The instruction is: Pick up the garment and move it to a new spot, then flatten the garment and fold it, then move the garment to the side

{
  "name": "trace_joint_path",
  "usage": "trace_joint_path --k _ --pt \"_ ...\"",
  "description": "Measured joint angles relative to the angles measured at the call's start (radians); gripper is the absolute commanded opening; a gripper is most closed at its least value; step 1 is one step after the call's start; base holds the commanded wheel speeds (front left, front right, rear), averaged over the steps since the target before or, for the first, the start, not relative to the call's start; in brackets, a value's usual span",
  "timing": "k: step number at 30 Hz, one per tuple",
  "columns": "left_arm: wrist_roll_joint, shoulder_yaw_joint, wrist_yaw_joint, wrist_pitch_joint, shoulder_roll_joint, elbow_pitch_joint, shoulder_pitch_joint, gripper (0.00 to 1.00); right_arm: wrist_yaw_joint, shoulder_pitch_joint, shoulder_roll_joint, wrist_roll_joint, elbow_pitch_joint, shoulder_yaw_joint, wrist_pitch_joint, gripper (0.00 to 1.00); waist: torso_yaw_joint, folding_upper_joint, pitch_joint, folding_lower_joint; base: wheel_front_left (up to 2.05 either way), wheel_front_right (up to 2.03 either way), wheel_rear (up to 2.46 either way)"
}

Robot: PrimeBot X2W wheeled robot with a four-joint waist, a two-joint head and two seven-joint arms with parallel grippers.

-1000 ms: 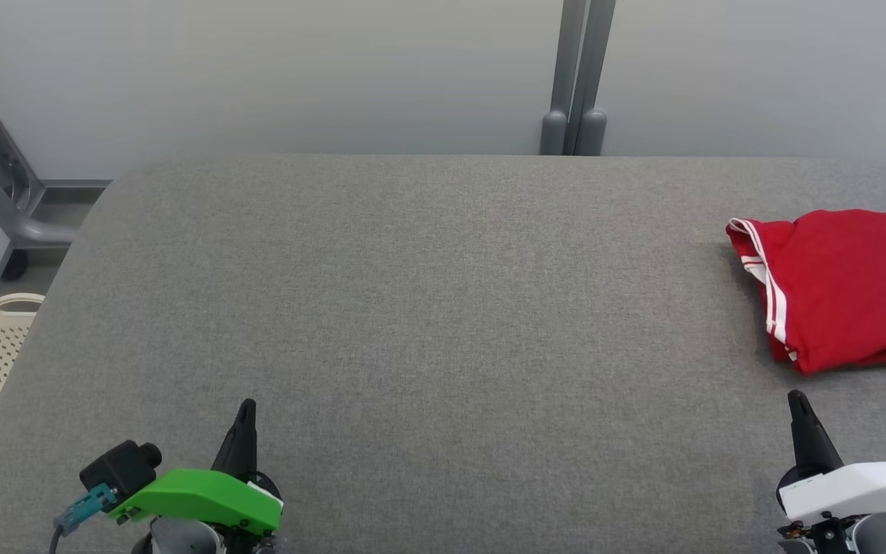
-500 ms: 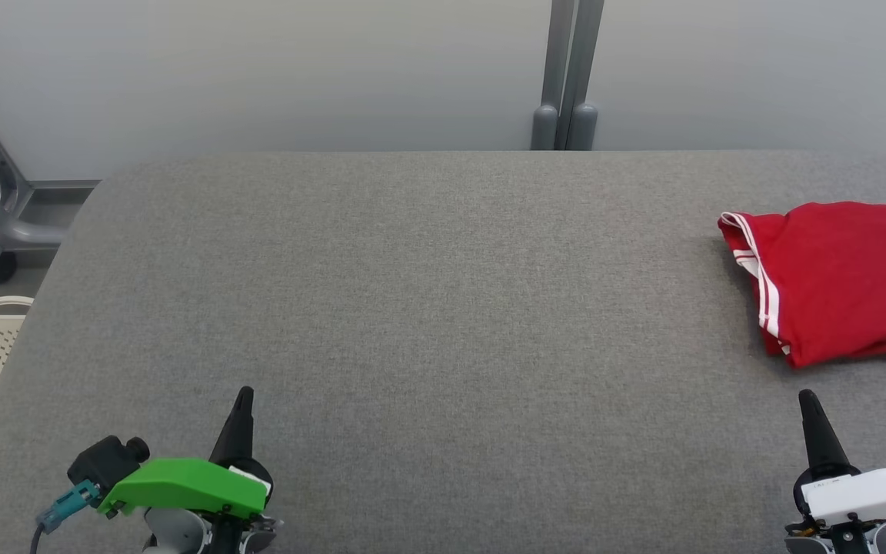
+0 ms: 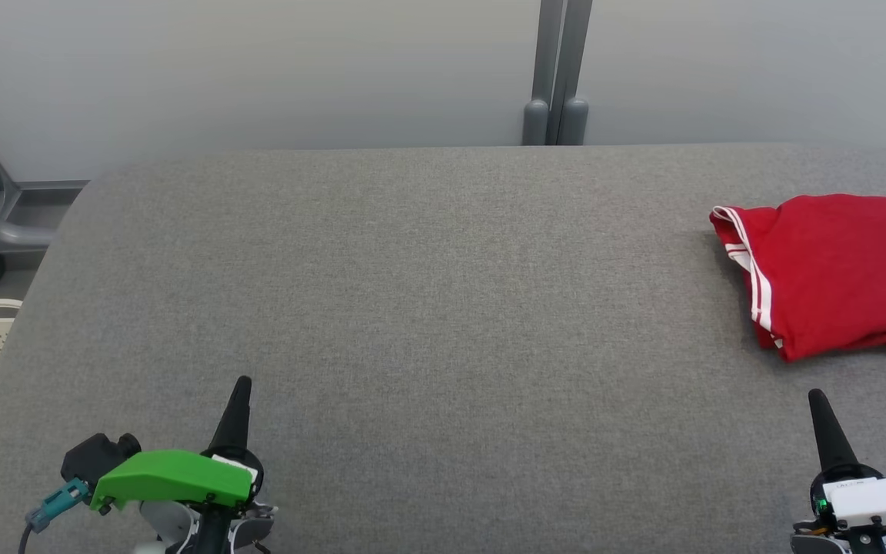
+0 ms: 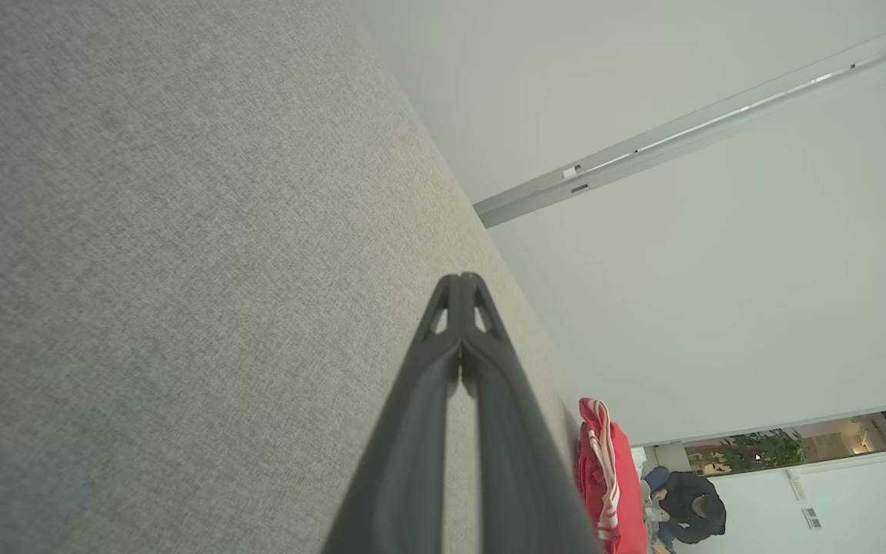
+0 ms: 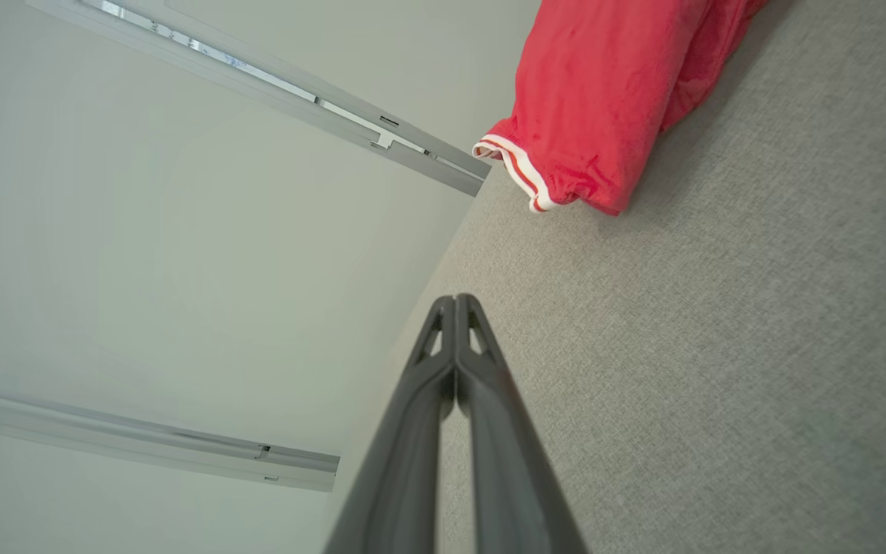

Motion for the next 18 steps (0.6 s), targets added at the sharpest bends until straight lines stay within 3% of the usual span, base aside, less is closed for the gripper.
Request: trace_joint_path --k 18 --pt "-0.153 0.020 -0.010 0.040 -0.009 -0.020 -0.013 0.00 0.000 0.021 -0.002 0.180 -0.036 -0.007 0.010 0.00 -0.020 0.0000 0.010 0.0000 0.00 0.00 0.00"
